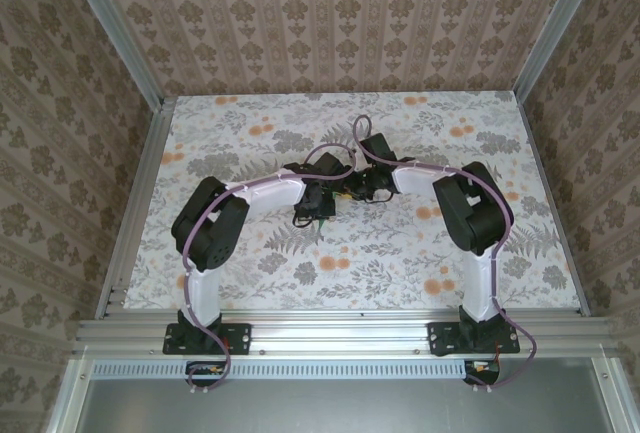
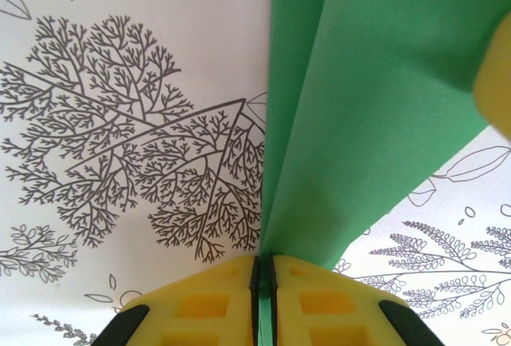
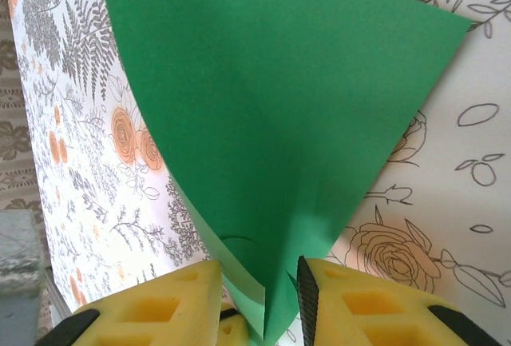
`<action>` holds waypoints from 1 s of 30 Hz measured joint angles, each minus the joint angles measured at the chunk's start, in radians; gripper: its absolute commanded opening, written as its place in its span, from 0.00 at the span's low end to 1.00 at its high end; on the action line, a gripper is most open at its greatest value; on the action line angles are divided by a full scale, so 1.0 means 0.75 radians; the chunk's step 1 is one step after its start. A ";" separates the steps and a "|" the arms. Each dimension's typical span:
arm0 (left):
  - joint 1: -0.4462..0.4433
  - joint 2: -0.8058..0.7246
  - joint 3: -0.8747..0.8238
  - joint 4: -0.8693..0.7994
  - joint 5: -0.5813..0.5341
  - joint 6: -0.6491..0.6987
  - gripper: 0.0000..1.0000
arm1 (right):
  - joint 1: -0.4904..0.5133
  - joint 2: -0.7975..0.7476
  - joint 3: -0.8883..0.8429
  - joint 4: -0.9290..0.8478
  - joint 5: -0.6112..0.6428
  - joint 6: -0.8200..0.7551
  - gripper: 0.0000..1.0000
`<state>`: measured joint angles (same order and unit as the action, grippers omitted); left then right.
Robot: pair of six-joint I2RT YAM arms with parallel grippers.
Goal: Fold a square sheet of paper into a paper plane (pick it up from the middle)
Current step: Fold the wing for the fifth time at the center of the table.
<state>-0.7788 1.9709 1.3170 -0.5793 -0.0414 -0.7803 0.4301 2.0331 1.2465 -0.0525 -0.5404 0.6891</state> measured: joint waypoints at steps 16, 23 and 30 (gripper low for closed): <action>0.000 0.000 0.002 -0.001 0.001 0.006 0.15 | 0.002 0.084 0.053 -0.042 0.010 -0.088 0.11; 0.001 -0.001 0.002 -0.001 0.004 0.023 0.16 | 0.003 0.099 0.081 -0.090 0.030 -0.118 0.12; 0.001 -0.006 0.001 0.001 0.011 0.034 0.19 | 0.009 0.111 0.114 -0.133 0.052 -0.128 0.11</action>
<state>-0.7784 1.9663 1.3178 -0.5785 -0.0334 -0.7551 0.4366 2.1166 1.3323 -0.1520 -0.5011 0.5934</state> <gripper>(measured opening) 0.183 0.115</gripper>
